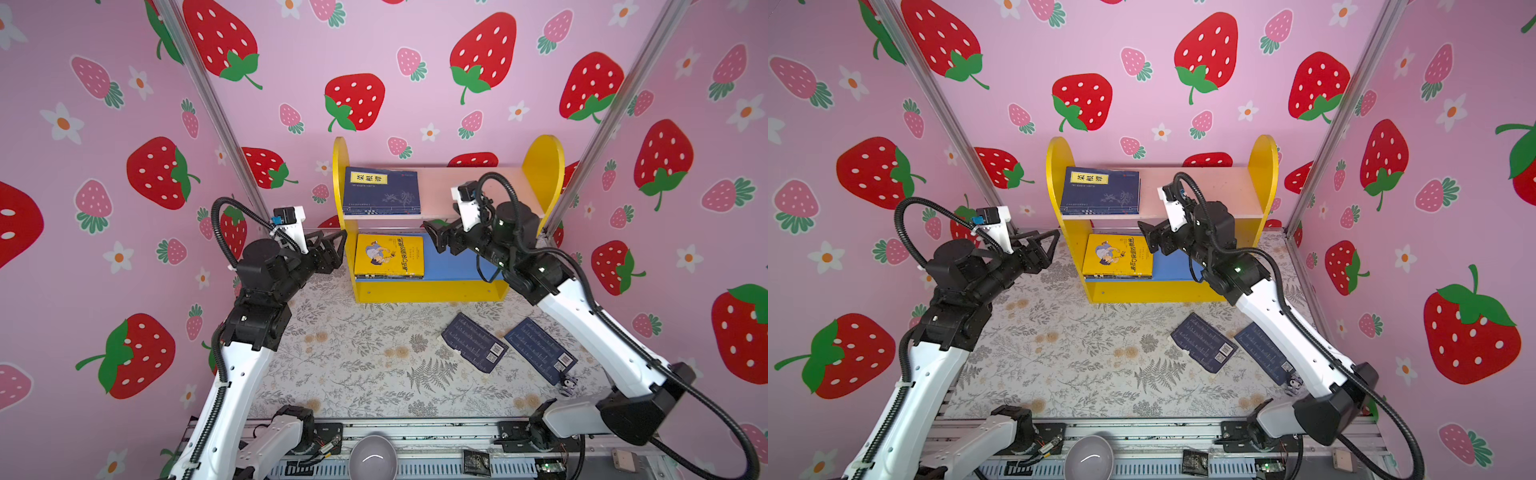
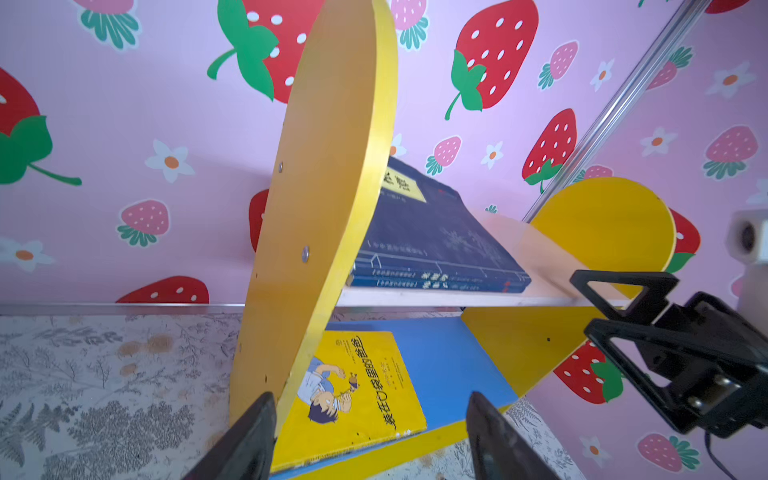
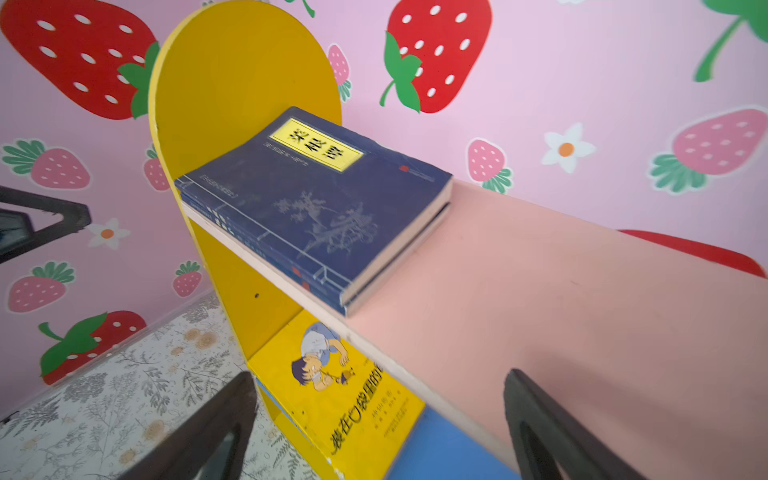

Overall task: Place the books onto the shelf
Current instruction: 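Withdraw both grippers from the shelf and lower them toward the table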

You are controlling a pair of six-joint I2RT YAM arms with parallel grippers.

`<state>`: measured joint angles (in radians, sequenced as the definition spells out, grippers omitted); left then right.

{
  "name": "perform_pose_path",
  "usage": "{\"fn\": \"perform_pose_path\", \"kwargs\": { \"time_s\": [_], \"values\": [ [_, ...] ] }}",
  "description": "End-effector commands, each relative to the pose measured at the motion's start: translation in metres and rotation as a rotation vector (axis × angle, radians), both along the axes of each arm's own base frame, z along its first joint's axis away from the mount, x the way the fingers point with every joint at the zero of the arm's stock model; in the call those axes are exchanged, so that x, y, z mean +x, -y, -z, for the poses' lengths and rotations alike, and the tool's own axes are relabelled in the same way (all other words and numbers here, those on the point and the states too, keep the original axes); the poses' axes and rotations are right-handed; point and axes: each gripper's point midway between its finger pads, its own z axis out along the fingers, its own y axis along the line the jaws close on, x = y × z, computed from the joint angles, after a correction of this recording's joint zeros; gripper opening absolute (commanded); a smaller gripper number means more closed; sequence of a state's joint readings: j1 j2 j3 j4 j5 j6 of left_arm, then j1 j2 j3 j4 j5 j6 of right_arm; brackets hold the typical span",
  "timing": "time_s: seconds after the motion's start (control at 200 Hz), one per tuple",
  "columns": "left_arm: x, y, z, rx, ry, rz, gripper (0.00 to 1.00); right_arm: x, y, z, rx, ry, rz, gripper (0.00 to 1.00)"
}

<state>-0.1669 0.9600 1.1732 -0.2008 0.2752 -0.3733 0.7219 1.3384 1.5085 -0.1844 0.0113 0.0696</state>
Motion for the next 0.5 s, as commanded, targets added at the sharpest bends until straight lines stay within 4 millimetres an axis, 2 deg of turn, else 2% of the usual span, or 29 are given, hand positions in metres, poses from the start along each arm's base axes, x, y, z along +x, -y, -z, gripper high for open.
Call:
{"fn": "perform_pose_path", "kwargs": {
  "time_s": [0.0,0.13,0.175,0.295,0.355,0.39,0.495],
  "values": [
    [-0.003,0.005,0.049,-0.083,-0.168,-0.016,0.74,-0.001,0.041,0.03,-0.012,-0.072,0.184,0.95],
    [-0.011,0.035,0.089,-0.127,-0.257,0.072,0.75,-0.014,0.082,0.103,-0.025,-0.263,0.355,0.95],
    [-0.017,0.048,0.102,-0.119,-0.291,0.104,0.76,-0.025,0.094,0.134,-0.038,-0.343,0.389,0.95],
    [-0.036,0.088,0.132,-0.082,-0.351,0.203,0.77,-0.053,0.132,0.202,-0.018,-0.514,0.529,0.96],
    [-0.044,0.105,0.144,-0.077,-0.359,0.243,0.78,-0.066,0.142,0.231,0.011,-0.58,0.558,0.96],
    [-0.048,0.114,0.15,-0.084,-0.363,0.259,0.78,-0.073,0.147,0.239,0.042,-0.59,0.559,0.97],
    [-0.057,0.14,0.172,-0.1,-0.385,0.314,0.79,-0.077,0.162,0.274,0.033,-0.634,0.617,0.99]
  ]
}}
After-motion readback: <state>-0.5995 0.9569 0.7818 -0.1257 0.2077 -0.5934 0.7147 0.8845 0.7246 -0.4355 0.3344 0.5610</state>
